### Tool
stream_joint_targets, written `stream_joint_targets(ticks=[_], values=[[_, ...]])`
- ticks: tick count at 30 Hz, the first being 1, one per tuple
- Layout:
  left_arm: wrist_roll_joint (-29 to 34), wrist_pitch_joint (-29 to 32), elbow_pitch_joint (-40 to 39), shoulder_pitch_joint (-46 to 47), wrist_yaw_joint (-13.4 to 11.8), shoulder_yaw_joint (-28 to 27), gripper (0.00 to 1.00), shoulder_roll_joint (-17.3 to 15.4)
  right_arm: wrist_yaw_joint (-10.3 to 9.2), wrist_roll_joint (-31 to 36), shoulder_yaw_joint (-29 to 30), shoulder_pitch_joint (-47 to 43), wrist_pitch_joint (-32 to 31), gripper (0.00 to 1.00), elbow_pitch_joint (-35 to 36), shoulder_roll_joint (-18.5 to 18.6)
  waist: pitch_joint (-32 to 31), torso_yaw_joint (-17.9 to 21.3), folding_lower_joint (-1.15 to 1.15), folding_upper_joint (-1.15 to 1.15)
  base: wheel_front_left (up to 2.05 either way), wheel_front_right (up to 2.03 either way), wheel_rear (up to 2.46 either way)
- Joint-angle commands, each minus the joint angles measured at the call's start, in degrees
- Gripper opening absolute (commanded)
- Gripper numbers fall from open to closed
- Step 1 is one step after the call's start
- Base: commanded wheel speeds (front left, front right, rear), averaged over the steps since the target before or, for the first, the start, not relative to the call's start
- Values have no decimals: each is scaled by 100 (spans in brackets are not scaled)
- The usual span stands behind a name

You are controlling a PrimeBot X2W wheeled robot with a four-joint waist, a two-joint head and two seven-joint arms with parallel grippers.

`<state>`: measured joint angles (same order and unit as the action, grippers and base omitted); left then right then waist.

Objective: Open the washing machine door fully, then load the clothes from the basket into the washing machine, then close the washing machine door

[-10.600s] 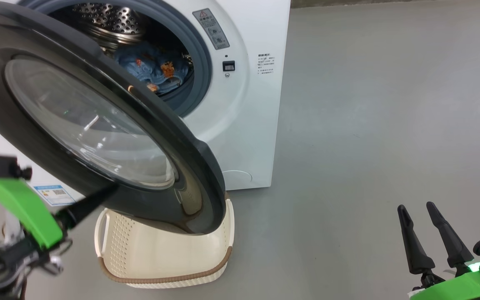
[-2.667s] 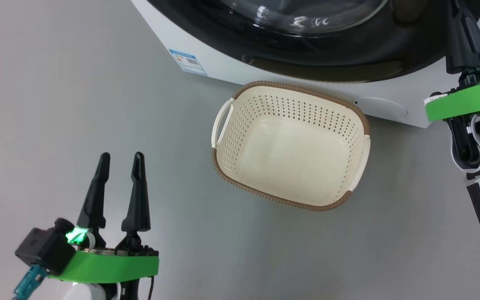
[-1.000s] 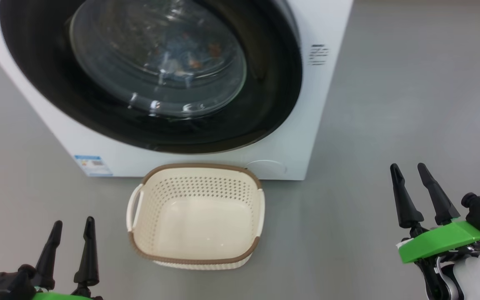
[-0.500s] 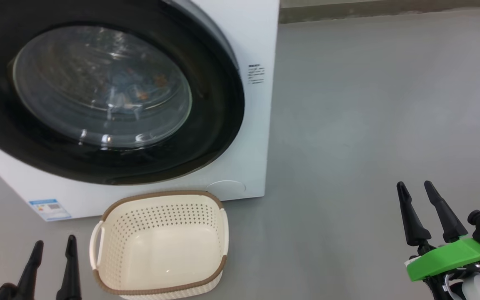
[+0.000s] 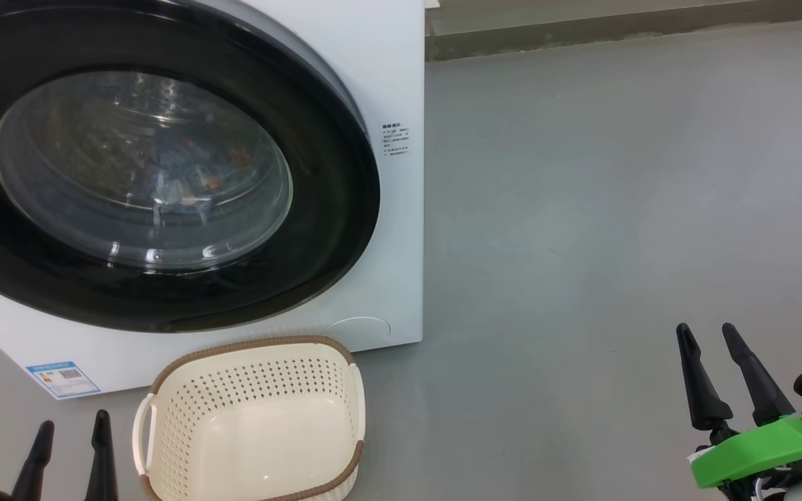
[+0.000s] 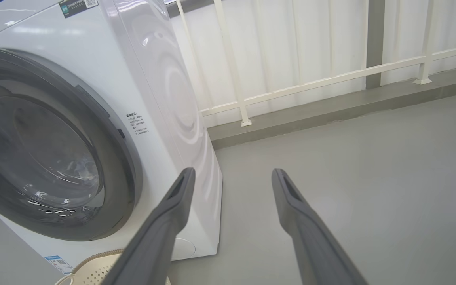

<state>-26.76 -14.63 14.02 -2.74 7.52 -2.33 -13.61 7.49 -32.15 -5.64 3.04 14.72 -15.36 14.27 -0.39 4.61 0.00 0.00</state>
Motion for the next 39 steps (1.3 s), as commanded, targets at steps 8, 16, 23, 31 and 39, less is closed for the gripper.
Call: stream_joint_targets(ticks=[8, 16, 23, 31, 39], values=[[88, -37, -152, 81, -3, -221, 100, -141, 0, 26, -35, 5, 28, 100, 174, 85, -21, -64, 0, 0, 0, 0, 0], [114, -37, -170, 86, -3, -195, 100, -134, 0, 37, -34, 5, 28, 100, 177, 106, -7, -109, 0, 0, 0, 0, 0], [138, -37, -192, 93, -3, -151, 100, -150, 0, 37, -26, 9, 28, 100, 181, 110, 4, -133, 0, 0, 0, 0, 0], [-129, 92, 127, -6, -1, 43, 0, 160, 0, -217, 54, -32, -76, 0, -135, -155, 1, -147, -5, 0, 0, 0, 0], [-555, 225, 105, 54, -16, 13, 0, 220, 0, -604, 130, -4, -211, 0, -121, -218, 6, -168, 0, 0, 0, 0, 0]])
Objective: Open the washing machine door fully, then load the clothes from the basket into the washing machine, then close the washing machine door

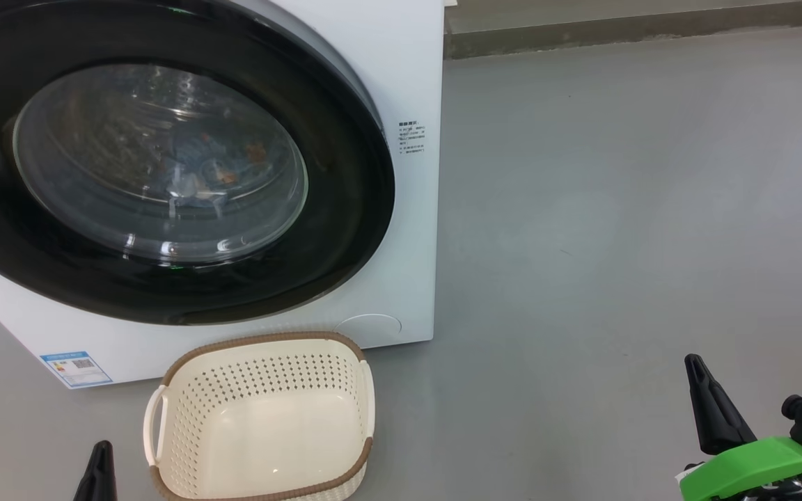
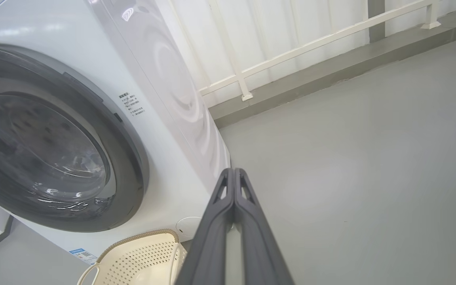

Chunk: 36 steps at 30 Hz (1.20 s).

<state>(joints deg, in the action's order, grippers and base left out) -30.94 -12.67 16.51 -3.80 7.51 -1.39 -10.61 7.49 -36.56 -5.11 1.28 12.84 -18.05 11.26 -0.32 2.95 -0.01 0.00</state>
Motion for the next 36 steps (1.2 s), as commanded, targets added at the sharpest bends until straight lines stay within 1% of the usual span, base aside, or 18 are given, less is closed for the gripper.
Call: stream_joint_targets(ticks=[1, 36], values=[[-189, 46, -147, 168, -16, -85, 0, -72, 0, -212, 87, 176, -40, 0, 148, 75, 1, -4, 0, 0, 0, 0, 0], [-1997, 611, -241, 420, -75, -213, 0, 185, 0, -1850, 404, 297, -607, 0, 207, -192, 9, -92, 1, 0, 0, 0, 0]])
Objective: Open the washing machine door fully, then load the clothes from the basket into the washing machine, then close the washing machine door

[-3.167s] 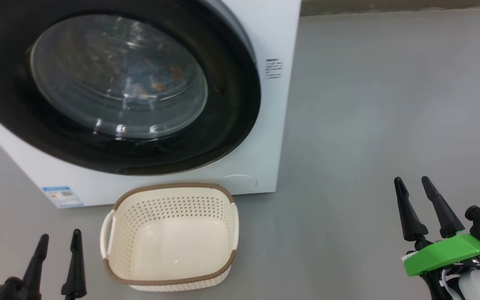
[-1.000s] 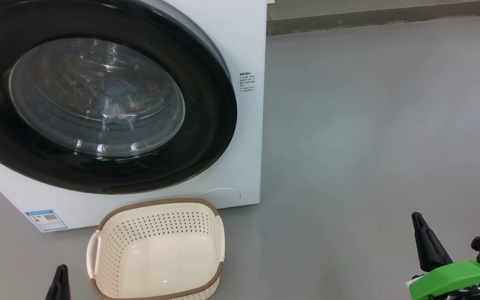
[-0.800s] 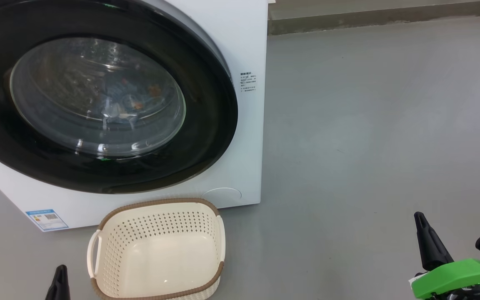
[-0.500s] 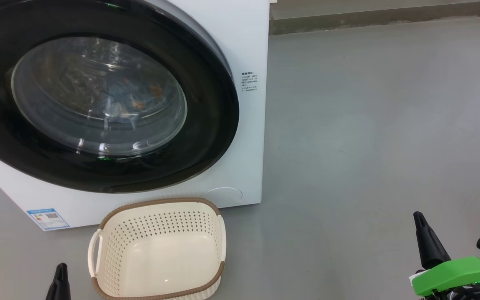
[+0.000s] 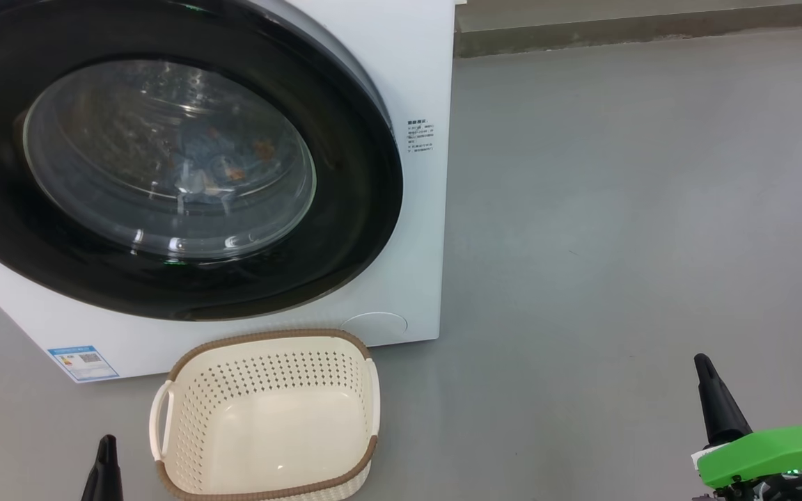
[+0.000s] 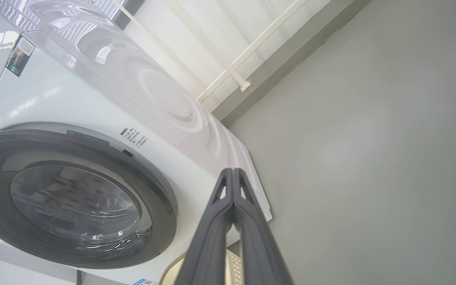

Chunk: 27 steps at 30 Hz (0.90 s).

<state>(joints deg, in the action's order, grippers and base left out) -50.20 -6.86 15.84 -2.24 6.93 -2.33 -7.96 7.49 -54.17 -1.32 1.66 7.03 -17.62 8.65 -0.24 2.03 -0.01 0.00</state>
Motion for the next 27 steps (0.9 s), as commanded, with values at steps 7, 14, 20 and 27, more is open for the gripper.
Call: stream_joint_targets(ticks=[7, 14, 20, 27], values=[[-496, 164, -194, 325, -29, -151, 0, -19, 0, -475, 100, 287, -159, 0, 178, 6, 2, -21, 1, 0, 0, 0, 0], [-868, 282, -212, 378, -40, -179, 0, 34, 0, -813, 165, 312, -276, 0, 190, -49, 3, -39, 1, 0, 0, 0, 0], [-1185, 383, -226, 423, -50, -203, 0, 79, 0, -1101, 220, 333, -375, 0, 200, -96, 5, -55, 1, 0, 0, 0, 0], [-1557, 501, -244, 477, -61, -231, 0, 132, 0, -1440, 285, 357, -492, 0, 212, -151, 6, -73, 1, 0, 0, 0, 0]])
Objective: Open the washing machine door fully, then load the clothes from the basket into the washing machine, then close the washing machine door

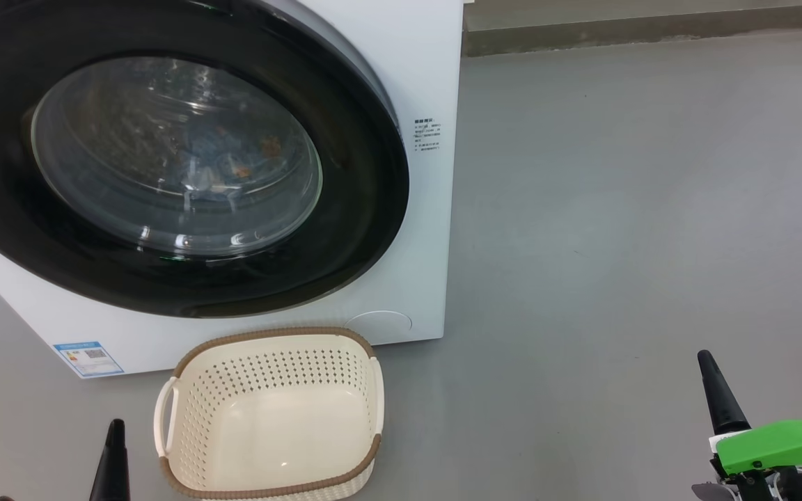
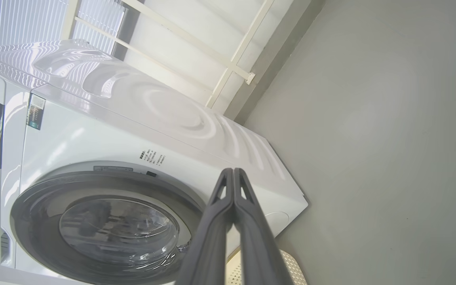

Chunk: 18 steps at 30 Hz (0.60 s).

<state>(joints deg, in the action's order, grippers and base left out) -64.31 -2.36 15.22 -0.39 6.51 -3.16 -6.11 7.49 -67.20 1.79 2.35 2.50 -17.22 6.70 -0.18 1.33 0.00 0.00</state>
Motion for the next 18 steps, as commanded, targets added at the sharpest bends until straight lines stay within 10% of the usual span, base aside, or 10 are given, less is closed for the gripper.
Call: stream_joint_targets(ticks=[1, 18], values=[[-199, 67, -185, 300, -21, -152, 0, -45, 0, -185, -17, 292, -56, 0, 175, 37, 1, -6, 0, 0, 0, 0, 0], [-1049, 337, -224, 421, -46, -216, 0, 77, 0, -959, 131, 348, -322, 0, 202, -87, 4, -48, 0, 0, 0, 0, 0]])
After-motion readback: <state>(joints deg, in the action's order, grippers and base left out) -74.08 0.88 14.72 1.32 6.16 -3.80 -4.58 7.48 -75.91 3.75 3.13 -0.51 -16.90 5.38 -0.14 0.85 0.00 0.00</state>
